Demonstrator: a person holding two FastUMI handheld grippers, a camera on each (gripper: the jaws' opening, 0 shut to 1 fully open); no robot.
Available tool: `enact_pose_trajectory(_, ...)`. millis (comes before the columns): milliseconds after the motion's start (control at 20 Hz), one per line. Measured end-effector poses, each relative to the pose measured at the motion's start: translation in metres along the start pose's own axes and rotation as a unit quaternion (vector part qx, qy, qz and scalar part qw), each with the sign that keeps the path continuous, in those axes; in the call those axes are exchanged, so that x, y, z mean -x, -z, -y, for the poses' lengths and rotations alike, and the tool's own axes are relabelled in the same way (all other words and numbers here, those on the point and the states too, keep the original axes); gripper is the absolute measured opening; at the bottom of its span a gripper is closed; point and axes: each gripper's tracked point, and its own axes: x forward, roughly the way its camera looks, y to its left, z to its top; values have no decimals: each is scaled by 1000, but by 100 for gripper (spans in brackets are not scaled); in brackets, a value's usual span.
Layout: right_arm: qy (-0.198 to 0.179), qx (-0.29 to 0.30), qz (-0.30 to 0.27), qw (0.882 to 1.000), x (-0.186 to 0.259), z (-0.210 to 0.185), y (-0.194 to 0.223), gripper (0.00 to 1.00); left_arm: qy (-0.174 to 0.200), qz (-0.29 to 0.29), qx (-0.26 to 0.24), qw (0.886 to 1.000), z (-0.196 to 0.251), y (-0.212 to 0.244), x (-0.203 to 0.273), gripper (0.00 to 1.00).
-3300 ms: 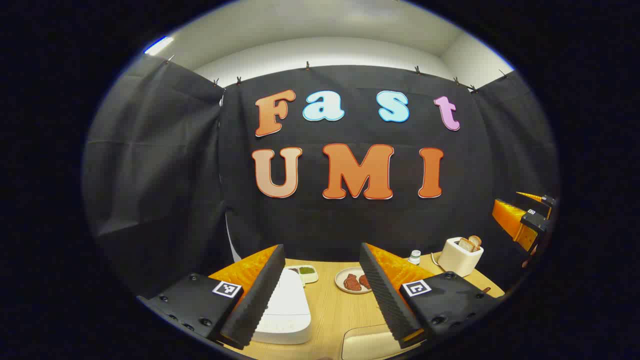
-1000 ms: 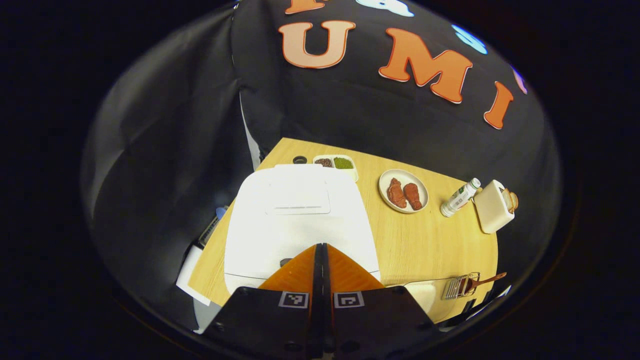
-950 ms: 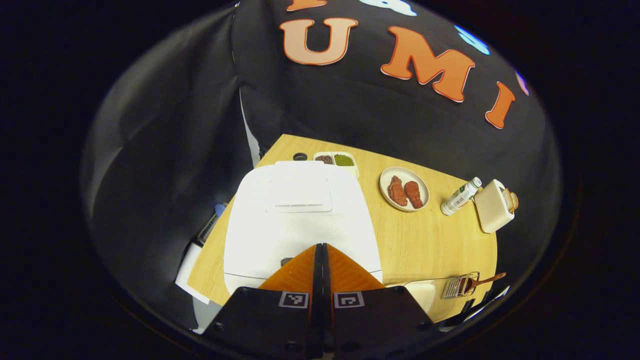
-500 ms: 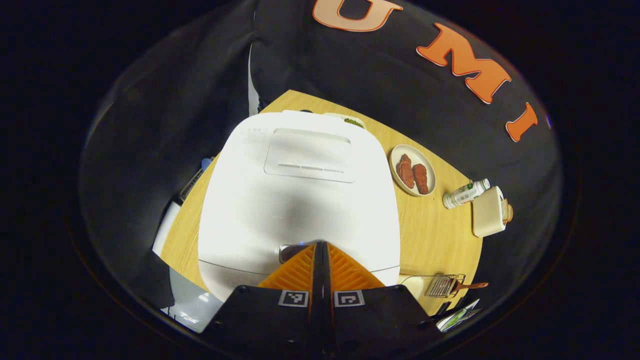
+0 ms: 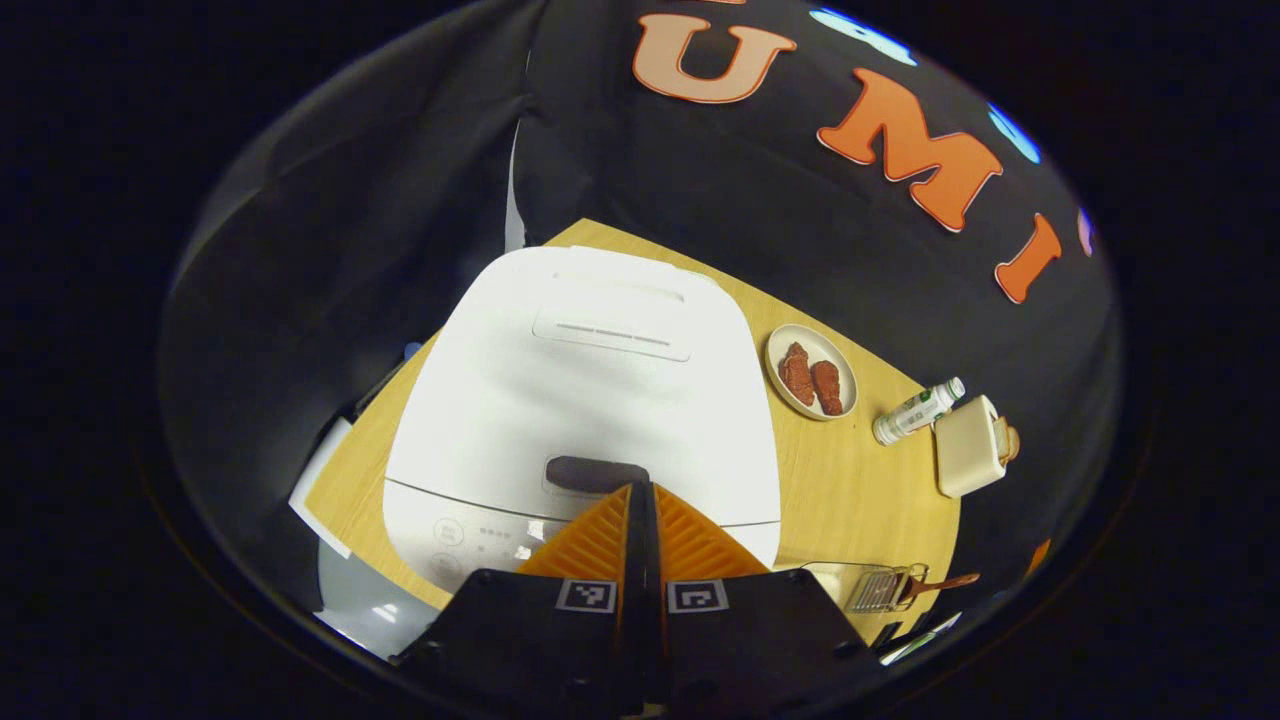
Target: Close the left gripper, press the button to open the rice cooker; take a wooden spoon from the chopstick holder with the right hand, scoop a spoonful of rice and pour it into the rice cooker, then put the wooden spoon back into the chopstick holder.
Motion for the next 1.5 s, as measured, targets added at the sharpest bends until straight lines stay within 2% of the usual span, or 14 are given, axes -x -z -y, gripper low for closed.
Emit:
enact_pose_trajectory(200, -3, 23, -49, 999, -7, 5, 39, 95, -1, 66, -47, 997, 13, -20, 15, 5)
enact_pose_trajectory(300, -13, 25, -69, 997, -7, 2, 52, 95, -9, 77, -59, 995, 8, -30, 21, 5)
enact_pose_trajectory(400, -26, 28, -82, 996, -7, -2, 59, 95, -10, 72, -40, 997, -1, -41, 18, 5)
enact_pose_trajectory(500, -31, 37, -87, 995, -10, -3, 63, 95, 27, 26, -2, 999, 2, -30, 14, 5)
enact_pose_trajectory(600, -35, 40, -90, 995, -10, -3, 62, 95, 31, -4, 26, 999, -8, -25, 2, 3)
enact_pose_trajectory(1000, -15, 30, -104, 994, -3, 17, 78, 95, 12, -66, 30, 997, -21, -11, -17, 5)
enact_pose_trajectory(1300, -13, 16, -119, 993, 2, 18, 84, 94, -5, -62, -14, 998, -18, -16, -18, 5)
enact_pose_trajectory(1500, -14, 20, -124, 992, 3, 20, 86, 94, -4, -3, -44, 999, -11, -38, -4, 5)
